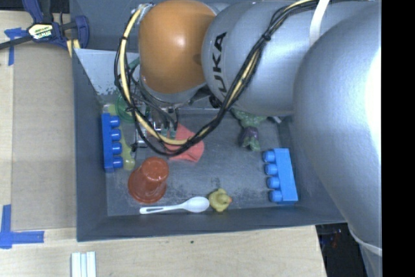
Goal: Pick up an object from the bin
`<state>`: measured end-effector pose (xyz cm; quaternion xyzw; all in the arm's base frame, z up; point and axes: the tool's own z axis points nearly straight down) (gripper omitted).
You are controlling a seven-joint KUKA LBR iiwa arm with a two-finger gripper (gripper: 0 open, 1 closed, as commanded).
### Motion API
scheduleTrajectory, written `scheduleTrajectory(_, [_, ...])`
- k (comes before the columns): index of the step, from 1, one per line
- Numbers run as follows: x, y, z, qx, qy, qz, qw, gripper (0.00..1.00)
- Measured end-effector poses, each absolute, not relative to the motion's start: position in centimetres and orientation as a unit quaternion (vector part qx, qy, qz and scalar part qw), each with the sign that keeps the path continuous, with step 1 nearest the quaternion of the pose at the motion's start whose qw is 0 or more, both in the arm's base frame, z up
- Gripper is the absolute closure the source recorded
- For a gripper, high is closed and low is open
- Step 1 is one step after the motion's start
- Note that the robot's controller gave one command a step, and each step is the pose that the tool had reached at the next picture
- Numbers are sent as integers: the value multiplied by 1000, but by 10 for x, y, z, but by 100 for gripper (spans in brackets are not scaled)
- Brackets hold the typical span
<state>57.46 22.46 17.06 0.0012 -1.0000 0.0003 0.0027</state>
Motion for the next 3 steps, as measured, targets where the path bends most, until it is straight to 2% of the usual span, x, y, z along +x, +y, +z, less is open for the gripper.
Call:
scheduleTrajectory(1, [577,224,175,0,-1000,0,-1,0])
scheduleTrajectory(2, [564,174,172,-31,-1000,-1,-1,0])
scheduleTrajectory(3, [549,136,202,-70,-998,-2,-1,0])
